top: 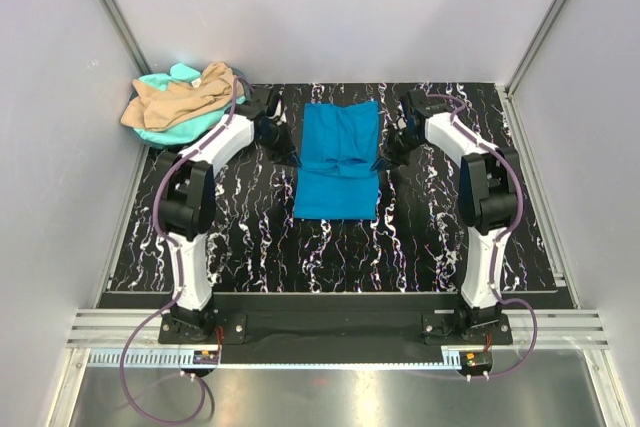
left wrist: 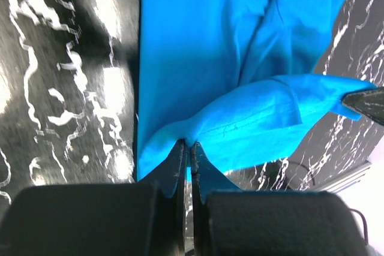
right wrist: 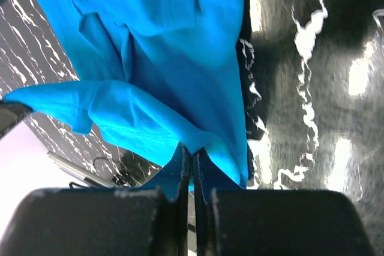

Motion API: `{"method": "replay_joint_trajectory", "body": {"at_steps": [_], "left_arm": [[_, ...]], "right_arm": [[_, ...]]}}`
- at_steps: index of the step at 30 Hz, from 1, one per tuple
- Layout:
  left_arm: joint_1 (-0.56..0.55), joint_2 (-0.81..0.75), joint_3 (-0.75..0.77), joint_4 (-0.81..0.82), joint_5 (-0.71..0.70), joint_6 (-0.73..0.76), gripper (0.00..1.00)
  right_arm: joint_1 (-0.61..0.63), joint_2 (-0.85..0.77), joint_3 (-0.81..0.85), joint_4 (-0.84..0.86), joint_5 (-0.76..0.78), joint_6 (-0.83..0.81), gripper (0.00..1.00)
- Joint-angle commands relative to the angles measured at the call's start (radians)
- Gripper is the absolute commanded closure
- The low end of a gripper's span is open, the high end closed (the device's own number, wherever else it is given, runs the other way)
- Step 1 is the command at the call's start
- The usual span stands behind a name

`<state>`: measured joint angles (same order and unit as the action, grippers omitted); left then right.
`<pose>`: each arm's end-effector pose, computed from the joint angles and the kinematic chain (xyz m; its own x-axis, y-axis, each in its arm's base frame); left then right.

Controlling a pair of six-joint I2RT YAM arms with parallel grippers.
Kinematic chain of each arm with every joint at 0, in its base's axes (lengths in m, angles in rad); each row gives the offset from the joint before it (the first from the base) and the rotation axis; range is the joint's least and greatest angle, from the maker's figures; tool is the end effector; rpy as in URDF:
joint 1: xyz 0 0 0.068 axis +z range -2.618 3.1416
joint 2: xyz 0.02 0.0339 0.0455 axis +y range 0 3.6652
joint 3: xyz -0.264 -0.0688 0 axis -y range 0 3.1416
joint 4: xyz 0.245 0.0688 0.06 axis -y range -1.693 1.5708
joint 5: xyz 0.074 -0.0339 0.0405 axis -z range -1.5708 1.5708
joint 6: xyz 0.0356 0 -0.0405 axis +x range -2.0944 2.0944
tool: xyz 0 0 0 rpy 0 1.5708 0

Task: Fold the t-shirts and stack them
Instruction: Fold the tshirt

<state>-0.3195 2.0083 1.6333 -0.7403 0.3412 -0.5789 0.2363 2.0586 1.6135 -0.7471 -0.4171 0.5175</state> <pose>0.4037 -0.1461 0.2221 -0.9521 -0.2281 -0.2038 -0.1017 0.8645 -0.4922 0.4147 0.1147 0.1964 -0.9630 0.2333 -0.1350 0.1344 0.8496 0.5100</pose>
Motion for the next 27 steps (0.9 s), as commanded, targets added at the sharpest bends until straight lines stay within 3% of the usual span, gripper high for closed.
{"method": "replay_joint_trajectory", "body": {"at_steps": [1, 13, 17, 19, 21, 23, 24, 27], "left_arm": [[0.016, 0.050, 0.080, -0.016, 0.045, 0.021, 1.00], [0.022, 0.128, 0.132, -0.010, 0.039, -0.021, 1.00], [0.026, 0.141, 0.148, -0.016, 0.012, -0.030, 0.98], [0.028, 0.138, 0.154, -0.022, -0.022, -0.026, 0.86], [0.027, 0.118, 0.158, -0.033, -0.077, -0.016, 0.60], [0.017, 0.043, 0.131, -0.031, -0.174, -0.001, 0.49], [0.014, 0.008, 0.117, -0.025, -0.206, 0.022, 0.39], [-0.012, -0.115, 0.025, 0.015, -0.249, 0.057, 0.37]], "right_arm": [[-0.017, 0.043, 0.072, -0.060, -0.060, -0.046, 1.00], [-0.035, 0.162, 0.172, -0.078, -0.129, -0.089, 1.00], [-0.043, 0.195, 0.227, -0.095, -0.131, -0.093, 0.90], [-0.049, 0.210, 0.252, -0.110, -0.109, -0.090, 0.82], [-0.060, 0.213, 0.289, -0.124, -0.082, -0.079, 0.65], [-0.069, 0.209, 0.318, -0.167, -0.019, -0.085, 0.56], [-0.069, 0.186, 0.321, -0.185, 0.012, -0.100, 0.48], [-0.068, 0.080, 0.223, -0.167, 0.052, -0.105, 0.43]]}}
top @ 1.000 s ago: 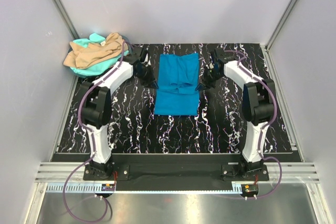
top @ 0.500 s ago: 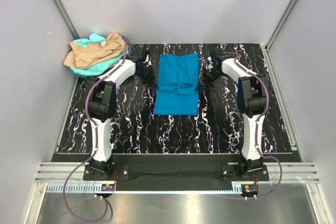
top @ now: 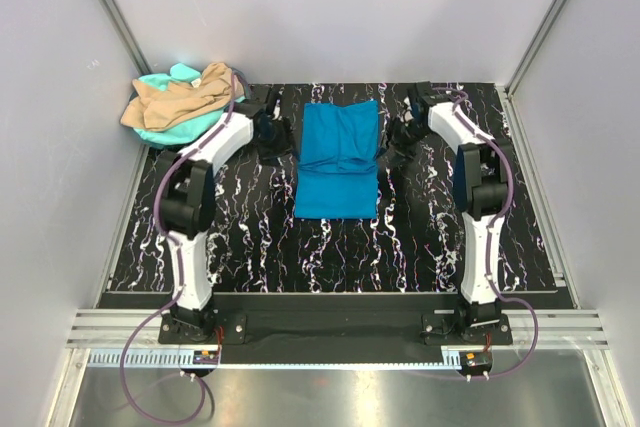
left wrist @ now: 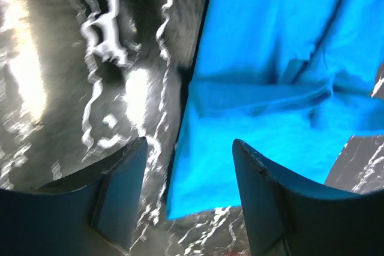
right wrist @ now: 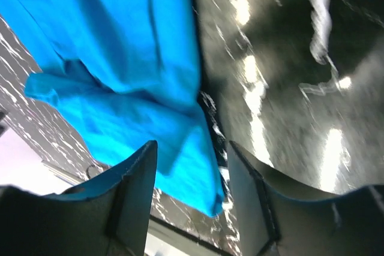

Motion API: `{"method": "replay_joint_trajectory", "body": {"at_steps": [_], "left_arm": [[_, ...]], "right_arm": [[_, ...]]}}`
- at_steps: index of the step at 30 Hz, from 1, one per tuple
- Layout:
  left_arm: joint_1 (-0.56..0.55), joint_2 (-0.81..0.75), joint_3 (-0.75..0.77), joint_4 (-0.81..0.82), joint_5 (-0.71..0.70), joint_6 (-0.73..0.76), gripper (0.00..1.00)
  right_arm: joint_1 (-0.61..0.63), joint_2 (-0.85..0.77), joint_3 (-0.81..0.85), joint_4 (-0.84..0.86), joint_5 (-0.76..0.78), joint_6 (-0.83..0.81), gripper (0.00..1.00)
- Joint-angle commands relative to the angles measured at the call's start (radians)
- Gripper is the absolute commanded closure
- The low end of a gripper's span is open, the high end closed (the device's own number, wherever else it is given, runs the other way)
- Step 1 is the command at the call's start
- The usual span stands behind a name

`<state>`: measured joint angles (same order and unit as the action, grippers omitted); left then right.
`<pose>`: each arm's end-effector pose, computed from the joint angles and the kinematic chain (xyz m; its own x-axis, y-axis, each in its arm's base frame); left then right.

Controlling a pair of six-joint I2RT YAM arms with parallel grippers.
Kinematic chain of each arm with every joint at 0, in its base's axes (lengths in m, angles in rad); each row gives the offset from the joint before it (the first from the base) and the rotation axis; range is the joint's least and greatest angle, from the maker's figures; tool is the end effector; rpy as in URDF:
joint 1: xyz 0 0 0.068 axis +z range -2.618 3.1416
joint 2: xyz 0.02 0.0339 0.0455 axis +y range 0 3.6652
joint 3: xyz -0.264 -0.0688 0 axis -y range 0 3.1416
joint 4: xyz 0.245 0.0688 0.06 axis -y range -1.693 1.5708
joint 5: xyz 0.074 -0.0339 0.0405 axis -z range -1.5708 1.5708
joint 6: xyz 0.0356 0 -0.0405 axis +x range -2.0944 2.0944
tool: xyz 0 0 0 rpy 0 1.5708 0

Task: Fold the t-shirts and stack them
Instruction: Fold the tshirt

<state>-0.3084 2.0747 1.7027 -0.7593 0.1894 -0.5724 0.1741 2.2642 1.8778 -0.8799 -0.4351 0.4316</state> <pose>0.4209 -0.1411 0.2129 -0.9276 -0.2628 -0.2654 -0.1523 0.9150 -0.3737 0.4604 0.0962 0.1784 -0.9712 0.2144 -0.1041 0.1373 0.8605 0.4907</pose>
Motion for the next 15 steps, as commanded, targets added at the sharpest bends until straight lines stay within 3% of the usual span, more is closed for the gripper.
{"method": "replay_joint_trajectory", "body": {"at_steps": [1, 3, 4, 6, 7, 8, 10, 15], "left_arm": [[-0.032, -0.203, -0.072, 0.070, -0.065, 0.052, 0.42], [-0.070, -0.241, -0.142, 0.104, -0.024, 0.040, 0.52], [-0.086, -0.245, -0.164, 0.148, 0.017, 0.033, 0.61], [-0.127, -0.229, -0.202, 0.181, 0.044, 0.010, 0.68], [-0.138, -0.219, -0.207, 0.211, 0.089, 0.005, 0.71], [-0.155, -0.206, -0.210, 0.222, 0.108, 0.003, 0.75], [-0.169, -0.171, -0.209, 0.241, 0.127, 0.000, 0.76], [-0.179, -0.113, -0.222, 0.291, 0.147, -0.024, 0.77]], "right_arm": [[-0.004, -0.155, -0.080, 0.011, 0.050, -0.011, 0.42], [0.002, -0.227, -0.195, 0.060, 0.024, 0.013, 0.43], [0.005, -0.248, -0.228, 0.111, 0.012, 0.018, 0.46], [0.018, -0.288, -0.307, 0.159, 0.003, 0.035, 0.53], [0.024, -0.292, -0.325, 0.191, -0.005, 0.038, 0.66], [0.028, -0.292, -0.338, 0.197, -0.022, 0.044, 0.70], [0.047, -0.276, -0.348, 0.225, -0.042, 0.064, 0.81], [0.084, -0.250, -0.399, 0.329, -0.027, 0.163, 0.96]]}}
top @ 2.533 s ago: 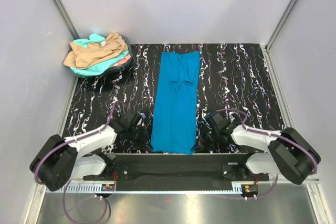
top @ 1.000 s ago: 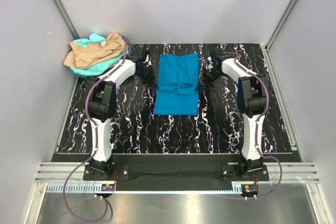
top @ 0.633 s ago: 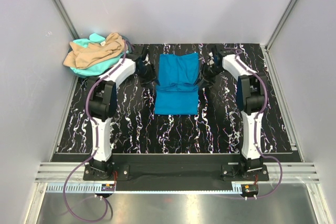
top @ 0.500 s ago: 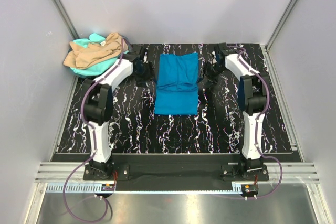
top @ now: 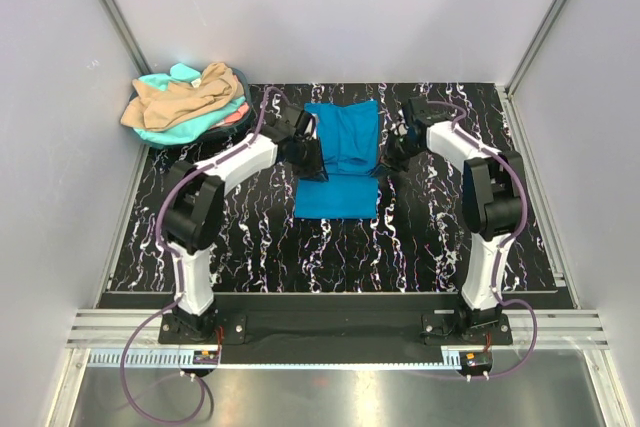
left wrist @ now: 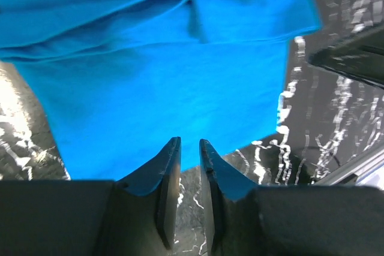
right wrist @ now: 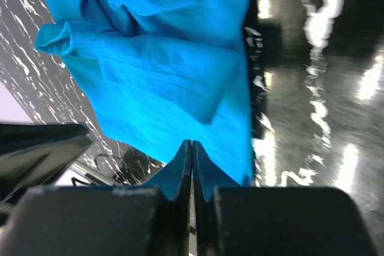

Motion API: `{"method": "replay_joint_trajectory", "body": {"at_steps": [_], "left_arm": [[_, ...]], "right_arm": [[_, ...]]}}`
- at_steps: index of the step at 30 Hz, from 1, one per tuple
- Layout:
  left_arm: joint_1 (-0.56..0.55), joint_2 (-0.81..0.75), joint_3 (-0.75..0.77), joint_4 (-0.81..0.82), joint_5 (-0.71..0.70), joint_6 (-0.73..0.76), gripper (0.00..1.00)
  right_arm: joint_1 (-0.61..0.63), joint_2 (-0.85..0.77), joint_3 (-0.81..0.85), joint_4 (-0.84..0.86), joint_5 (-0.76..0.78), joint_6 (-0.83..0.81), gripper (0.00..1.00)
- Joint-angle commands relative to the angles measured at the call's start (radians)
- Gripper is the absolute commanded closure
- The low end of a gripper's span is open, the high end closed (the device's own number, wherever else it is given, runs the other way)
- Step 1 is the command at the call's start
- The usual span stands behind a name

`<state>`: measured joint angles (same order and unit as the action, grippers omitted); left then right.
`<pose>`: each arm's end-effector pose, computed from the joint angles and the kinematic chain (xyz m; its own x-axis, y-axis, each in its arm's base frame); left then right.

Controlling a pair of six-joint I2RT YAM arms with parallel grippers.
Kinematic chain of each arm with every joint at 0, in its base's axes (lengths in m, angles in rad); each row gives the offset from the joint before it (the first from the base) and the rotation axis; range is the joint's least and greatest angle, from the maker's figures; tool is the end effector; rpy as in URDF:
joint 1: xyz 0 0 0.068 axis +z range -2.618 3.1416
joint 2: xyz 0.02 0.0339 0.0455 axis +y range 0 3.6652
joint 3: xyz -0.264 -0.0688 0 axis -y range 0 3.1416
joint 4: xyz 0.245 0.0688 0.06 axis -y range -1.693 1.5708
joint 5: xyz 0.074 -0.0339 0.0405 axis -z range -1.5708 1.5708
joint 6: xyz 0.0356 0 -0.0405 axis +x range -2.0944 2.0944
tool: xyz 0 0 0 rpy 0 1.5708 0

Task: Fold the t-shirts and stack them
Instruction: Fold the tshirt

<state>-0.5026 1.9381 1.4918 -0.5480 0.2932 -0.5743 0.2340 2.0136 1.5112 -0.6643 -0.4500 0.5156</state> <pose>0.3636 -0.2116 0.2177 -0.9424 -0.0755 -0.3260 0.1040 0.8600 -0.4996 0.4034 0.1121 0.1891 -0.9631 0.2268 -0.1449 0.1146 0.8327 0.5418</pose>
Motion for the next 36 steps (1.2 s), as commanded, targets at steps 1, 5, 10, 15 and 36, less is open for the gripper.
{"method": "replay_joint_trajectory", "body": {"at_steps": [1, 5, 10, 15, 36], "left_arm": [[0.013, 0.035, -0.015, 0.103, 0.053, -0.024, 0.77], [0.015, 0.078, -0.024, 0.148, 0.087, -0.044, 0.78], [0.016, 0.111, -0.004, 0.172, 0.060, -0.050, 0.76], [0.024, 0.189, 0.080, 0.135, 0.018, -0.022, 0.73], [0.088, 0.096, 0.150, 0.126, 0.049, 0.044, 0.61]], "right_arm": [[0.030, 0.007, -0.042, 0.153, -0.013, 0.095, 0.98], [0.047, 0.048, -0.048, 0.203, 0.022, 0.132, 1.00], [0.054, 0.062, -0.040, 0.245, 0.100, 0.156, 1.00], [0.057, 0.099, 0.016, 0.238, 0.163, 0.136, 1.00], [0.060, 0.126, 0.298, 0.032, 0.001, -0.025, 0.85]]}}
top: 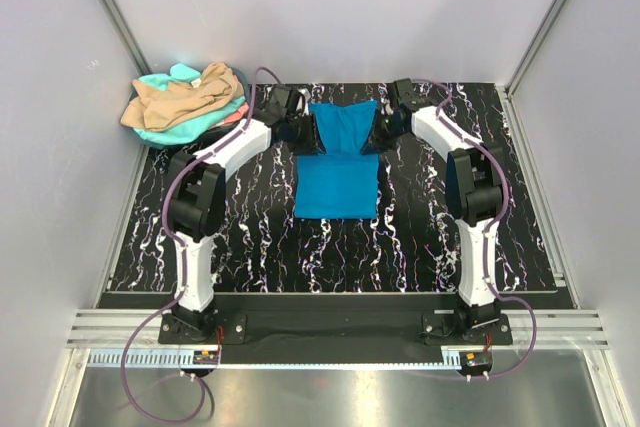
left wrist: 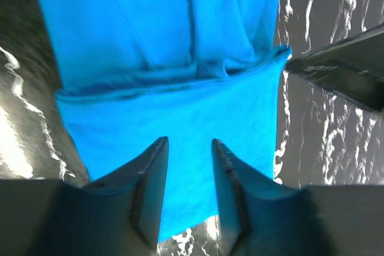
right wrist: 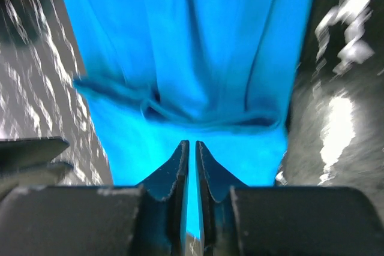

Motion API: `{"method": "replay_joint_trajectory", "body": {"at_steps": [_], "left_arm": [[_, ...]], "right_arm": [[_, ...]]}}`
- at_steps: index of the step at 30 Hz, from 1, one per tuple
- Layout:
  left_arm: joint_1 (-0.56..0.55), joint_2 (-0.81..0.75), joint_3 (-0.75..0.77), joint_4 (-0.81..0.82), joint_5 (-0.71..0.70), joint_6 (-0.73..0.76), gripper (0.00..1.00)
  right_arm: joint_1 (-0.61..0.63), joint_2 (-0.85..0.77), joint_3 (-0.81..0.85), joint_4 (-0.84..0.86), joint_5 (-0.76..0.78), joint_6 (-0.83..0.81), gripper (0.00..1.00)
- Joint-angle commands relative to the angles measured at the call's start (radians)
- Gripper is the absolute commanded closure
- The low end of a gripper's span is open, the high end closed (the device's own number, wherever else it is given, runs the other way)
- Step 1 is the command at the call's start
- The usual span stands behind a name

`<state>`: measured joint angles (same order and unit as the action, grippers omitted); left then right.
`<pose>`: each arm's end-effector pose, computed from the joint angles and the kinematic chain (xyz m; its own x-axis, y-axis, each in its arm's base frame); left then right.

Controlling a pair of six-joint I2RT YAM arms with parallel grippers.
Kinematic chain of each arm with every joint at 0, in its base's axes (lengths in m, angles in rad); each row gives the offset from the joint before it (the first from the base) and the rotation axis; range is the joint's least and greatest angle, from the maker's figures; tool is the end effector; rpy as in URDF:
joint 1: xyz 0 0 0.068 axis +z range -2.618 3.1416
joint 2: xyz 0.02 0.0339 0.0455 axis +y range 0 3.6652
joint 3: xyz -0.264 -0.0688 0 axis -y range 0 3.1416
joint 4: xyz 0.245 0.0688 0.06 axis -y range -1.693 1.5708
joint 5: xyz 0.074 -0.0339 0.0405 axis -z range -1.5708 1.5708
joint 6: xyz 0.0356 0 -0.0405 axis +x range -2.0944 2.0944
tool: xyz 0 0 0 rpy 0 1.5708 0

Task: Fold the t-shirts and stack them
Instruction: Fold the tshirt

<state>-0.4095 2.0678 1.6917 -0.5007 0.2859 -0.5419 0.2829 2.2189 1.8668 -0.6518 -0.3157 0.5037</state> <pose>0.4225 -0.1943 0.2282 -0.8865 -0.1547 -0.4362 0.1053 0.8503 -0.5156 0.4655 0.1468 0.2048 -0.9148 0.2119 -0.3439 0.0184 0.8723 0.4886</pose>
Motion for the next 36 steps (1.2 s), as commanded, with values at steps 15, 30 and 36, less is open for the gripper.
{"method": "replay_joint_trajectory", "body": {"at_steps": [15, 30, 36], "left_arm": [[0.031, 0.146, -0.061, 0.267, 0.203, -0.116, 0.73], [0.083, 0.219, 0.042, 0.226, 0.269, -0.092, 0.70], [0.074, 0.063, -0.074, 0.223, 0.295, -0.072, 0.67]], "right_arm": [[-0.020, 0.117, -0.130, 0.420, -0.399, 0.188, 0.97], [-0.100, 0.249, -0.054, 0.504, -0.574, 0.263, 0.90], [-0.099, 0.110, 0.002, 0.212, -0.526, 0.070, 0.72]]}}
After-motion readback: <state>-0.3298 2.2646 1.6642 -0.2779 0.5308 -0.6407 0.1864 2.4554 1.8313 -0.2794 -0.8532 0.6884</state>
